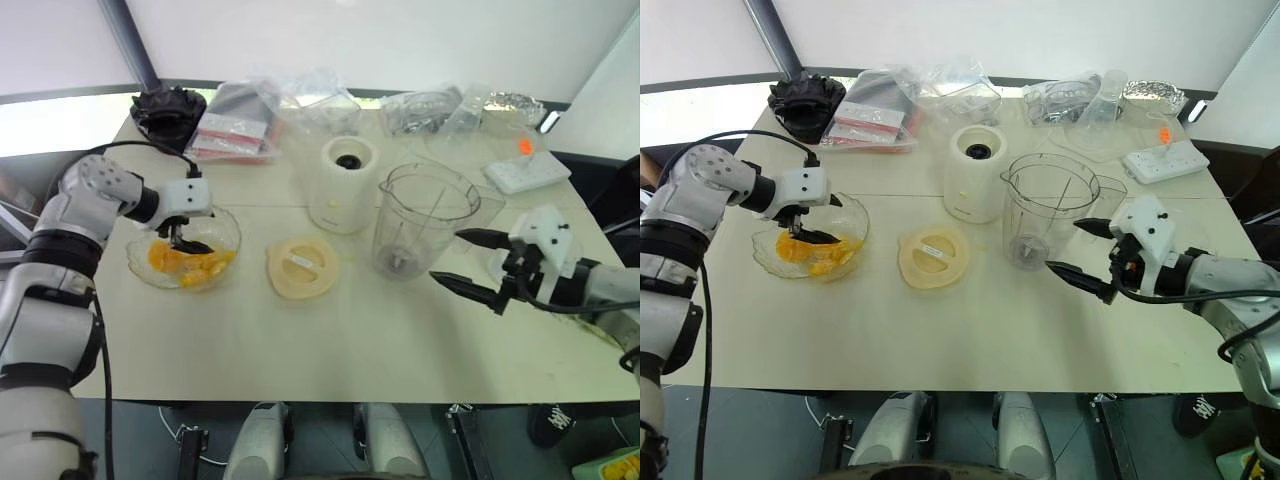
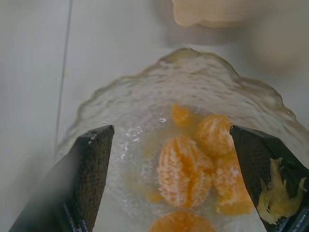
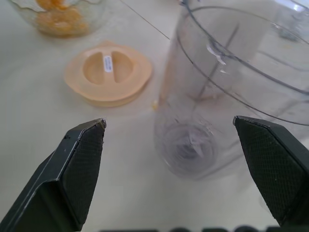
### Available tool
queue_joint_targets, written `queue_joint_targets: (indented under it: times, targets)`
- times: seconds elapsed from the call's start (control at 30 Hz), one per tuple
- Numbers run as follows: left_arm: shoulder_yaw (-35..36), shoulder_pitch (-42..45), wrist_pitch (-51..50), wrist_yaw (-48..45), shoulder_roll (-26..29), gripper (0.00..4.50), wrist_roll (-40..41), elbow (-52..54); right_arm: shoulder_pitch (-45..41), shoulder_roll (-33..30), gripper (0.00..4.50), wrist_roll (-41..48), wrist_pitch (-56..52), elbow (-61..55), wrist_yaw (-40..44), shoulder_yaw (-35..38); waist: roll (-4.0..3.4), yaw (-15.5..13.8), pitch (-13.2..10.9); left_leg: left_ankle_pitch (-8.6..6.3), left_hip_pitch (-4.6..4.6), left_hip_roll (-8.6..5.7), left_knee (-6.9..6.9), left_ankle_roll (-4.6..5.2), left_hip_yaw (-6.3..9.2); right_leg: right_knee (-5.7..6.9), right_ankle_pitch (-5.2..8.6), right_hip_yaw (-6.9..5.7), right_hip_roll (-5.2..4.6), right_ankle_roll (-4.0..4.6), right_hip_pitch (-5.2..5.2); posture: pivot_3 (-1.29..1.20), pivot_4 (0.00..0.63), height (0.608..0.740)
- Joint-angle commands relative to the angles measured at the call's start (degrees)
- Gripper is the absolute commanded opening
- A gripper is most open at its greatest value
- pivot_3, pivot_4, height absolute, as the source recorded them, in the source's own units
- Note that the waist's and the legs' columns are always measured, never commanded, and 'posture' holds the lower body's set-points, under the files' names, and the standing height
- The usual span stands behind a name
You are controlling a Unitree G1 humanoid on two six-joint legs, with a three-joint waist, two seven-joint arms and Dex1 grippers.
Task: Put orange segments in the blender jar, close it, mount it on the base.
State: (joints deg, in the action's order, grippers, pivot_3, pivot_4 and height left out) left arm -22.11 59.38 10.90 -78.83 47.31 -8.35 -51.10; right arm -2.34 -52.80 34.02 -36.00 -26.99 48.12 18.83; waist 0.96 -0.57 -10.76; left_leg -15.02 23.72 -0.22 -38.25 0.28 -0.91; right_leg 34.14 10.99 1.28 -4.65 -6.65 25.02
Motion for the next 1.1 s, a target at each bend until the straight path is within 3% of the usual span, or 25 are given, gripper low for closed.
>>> queue_joint_targets:
  times: [0.03, 0.33, 0.53, 0.6, 0.77, 1.1]
  targets:
    - [1.62, 2.07, 2.49, -0.92, 0.57, 4.01, -1.03, -1.74, 1.30, 0.00, 4.42, 0.91, -0.06, -3.37, -0.62, 3.51, 0.01, -0.03, 0.00, 0.00, 0.00, 0.01, -0.02, 0.00, 0.00, 0.01, 0.02, 0.00, 0.00, 0.04, -0.01, 0.00, 0.150, 0.740]
    - [1.36, 4.30, 6.07, -1.91, 0.38, 4.01, -4.47, -7.78, 5.38, -0.06, 4.42, 3.42, -2.85, -7.11, -1.49, 7.70, 0.01, -0.11, 0.00, 0.00, -0.04, 0.04, -0.26, 0.00, 0.01, 0.06, 0.08, 0.01, 0.00, 0.19, -0.13, 0.00, 0.150, 0.740]
    - [-0.50, 6.33, 8.79, -1.70, 0.05, 4.01, -8.95, -13.13, 10.56, -2.61, 4.42, 7.74, -7.81, -10.45, 1.68, 14.67, 0.01, -0.21, 0.00, -0.01, 0.09, 0.04, -0.52, 0.00, 0.03, 0.12, 0.07, 0.01, 0.00, 0.18, -0.14, 0.00, 0.150, 0.740]
    - [-1.31, 7.40, 9.57, -0.99, -0.55, 4.01, -10.92, -15.35, 11.98, -3.93, 4.42, 11.75, -11.36, -11.41, 3.18, 18.86, 0.02, -0.20, -0.01, -0.01, 0.14, 0.06, -0.66, 0.01, 0.05, 0.15, 0.07, 0.00, 0.00, 0.17, -0.16, 0.00, 0.150, 0.740]
    - [-4.75, 10.03, 10.97, 1.92, -3.27, 4.01, -16.85, -20.44, 10.60, -5.97, 4.42, 32.24, -20.98, -12.75, 0.82, 30.12, 0.18, -0.18, 0.00, -0.01, 0.20, 0.18, -0.92, 0.01, 0.09, 0.09, -0.07, 0.00, -0.03, 0.19, -0.26, 0.00, 0.150, 0.740]
    - [-10.70, 13.31, 10.42, 16.19, -9.15, 4.01, -27.40, -25.37, 8.74, -6.29, 4.42, 41.74, -21.07, -16.40, -11.18, 28.62, 0.29, -0.22, -0.03, -0.01, 0.47, 0.20, -0.91, 0.01, 0.09, 0.07, -0.18, -0.01, -0.03, 0.04, -0.03, 0.00, 0.150, 0.740]
